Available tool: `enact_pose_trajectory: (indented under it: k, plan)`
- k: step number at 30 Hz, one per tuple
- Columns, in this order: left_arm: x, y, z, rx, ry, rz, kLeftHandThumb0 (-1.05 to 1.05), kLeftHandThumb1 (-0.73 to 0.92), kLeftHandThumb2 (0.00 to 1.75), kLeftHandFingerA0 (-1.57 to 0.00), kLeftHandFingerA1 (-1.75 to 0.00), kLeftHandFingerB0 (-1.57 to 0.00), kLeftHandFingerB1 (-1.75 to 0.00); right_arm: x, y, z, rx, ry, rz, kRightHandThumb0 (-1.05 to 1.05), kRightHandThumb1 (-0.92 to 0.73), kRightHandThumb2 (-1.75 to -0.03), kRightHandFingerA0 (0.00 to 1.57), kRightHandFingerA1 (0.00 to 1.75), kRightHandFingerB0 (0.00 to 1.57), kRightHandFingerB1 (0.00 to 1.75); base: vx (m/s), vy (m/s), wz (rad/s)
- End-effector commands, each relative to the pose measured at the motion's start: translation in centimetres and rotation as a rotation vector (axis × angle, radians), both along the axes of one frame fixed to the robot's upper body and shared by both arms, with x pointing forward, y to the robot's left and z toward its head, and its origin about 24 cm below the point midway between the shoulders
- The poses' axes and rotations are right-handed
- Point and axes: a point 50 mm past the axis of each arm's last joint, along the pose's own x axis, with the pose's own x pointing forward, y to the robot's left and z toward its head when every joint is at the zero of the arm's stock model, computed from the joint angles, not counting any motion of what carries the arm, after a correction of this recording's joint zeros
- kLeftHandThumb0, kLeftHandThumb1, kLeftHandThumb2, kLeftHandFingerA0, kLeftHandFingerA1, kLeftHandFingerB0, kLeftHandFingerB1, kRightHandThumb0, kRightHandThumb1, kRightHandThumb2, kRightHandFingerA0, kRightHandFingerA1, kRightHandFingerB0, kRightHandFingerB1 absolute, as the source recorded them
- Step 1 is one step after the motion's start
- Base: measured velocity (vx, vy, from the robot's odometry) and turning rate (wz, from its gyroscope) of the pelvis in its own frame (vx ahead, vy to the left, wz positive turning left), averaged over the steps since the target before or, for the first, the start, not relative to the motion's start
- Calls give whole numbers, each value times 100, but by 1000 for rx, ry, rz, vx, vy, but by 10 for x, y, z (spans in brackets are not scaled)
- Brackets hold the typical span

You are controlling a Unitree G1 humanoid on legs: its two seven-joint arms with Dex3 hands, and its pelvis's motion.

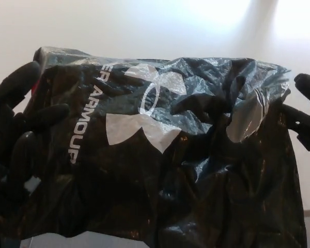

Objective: A plastic bag is kept in the middle of the desk and the robot uses both its hands to grab the bag from the left and right and brings its hands close together to compress the bag

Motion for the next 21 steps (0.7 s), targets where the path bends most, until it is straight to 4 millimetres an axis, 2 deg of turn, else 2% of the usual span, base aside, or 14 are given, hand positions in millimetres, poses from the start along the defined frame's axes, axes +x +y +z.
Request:
enact_pose_trajectory:
  k: [1,3,5,7,8,12,13,14,15,16,17,18,19,21]
  plan:
    - [-7,5,21,30,-160,65,-77,92,81,-24,-48,-10,-28,15,-9,30,44,-111,-91,-84,-87,-67,24,40,20,27,0,0,0]
    - [-6,5,27,27,-193,69,-78,92,82,-23,-49,-8,-26,24,-10,37,49,-120,-92,-82,-86,-66,26,41,22,28,0,0,0]
    - [-4,2,41,6,-283,51,-78,92,81,-23,-51,-8,-27,58,-2,54,33,-124,-103,-82,-86,-66,27,43,19,28,0,0,0]
    - [-6,0,44,9,-303,51,-77,92,81,-25,-52,-8,-28,71,0,58,10,-129,-105,-81,-87,-67,25,43,19,28,0,0,0]
    - [-13,-7,44,8,-311,33,-75,79,115,-23,-57,-6,-39,93,1,63,-42,-100,-136,-78,-89,-67,22,39,17,27,0,0,0]
    - [-28,-15,36,14,-279,8,-74,79,115,-23,-57,-6,-38,117,-4,61,-69,-23,-190,-75,-88,-68,23,38,16,27,0,0,0]
    - [-32,-17,35,10,-274,7,-77,92,79,-26,-50,-10,-28,132,-7,66,-70,8,-225,-75,-87,-66,26,38,16,28,0,0,0]
    - [-35,-19,35,-4,-275,-2,-74,78,112,-23,-57,-7,-43,151,-10,73,-103,43,-274,-75,-88,-67,27,38,18,27,0,0,0]
    - [-39,-22,35,-24,-275,-16,-74,77,111,-22,-57,-7,-44,169,-16,82,-167,80,-331,-75,-89,-67,25,38,17,27,0,0,0]
    - [-42,-24,34,-35,-271,-23,-74,77,111,-22,-57,-7,-44,177,-21,86,-207,98,-357,-75,-89,-67,25,38,17,27,0,0,0]
    - [-44,-24,35,-34,-274,-23,-77,92,76,-26,-51,-13,-32,181,-23,89,-212,111,-369,-74,-88,-67,25,40,17,28,0,0,0]
    - [-47,-26,36,-32,-281,-28,-74,78,112,-22,-57,-7,-44,190,-28,93,-218,167,-417,-75,-67,-98,22,51,14,42,0,0,0]
    - [-50,-28,36,-33,-288,-37,-76,92,76,-26,-51,-13,-32,197,-34,95,-223,229,-471,-77,-66,-97,23,51,16,43,0,0,0]
    - [-52,-29,36,-35,-292,-43,-76,92,76,-26,-51,-13,-32,199,-37,95,-226,257,-493,-77,-66,-97,23,51,16,43,0,0,0]
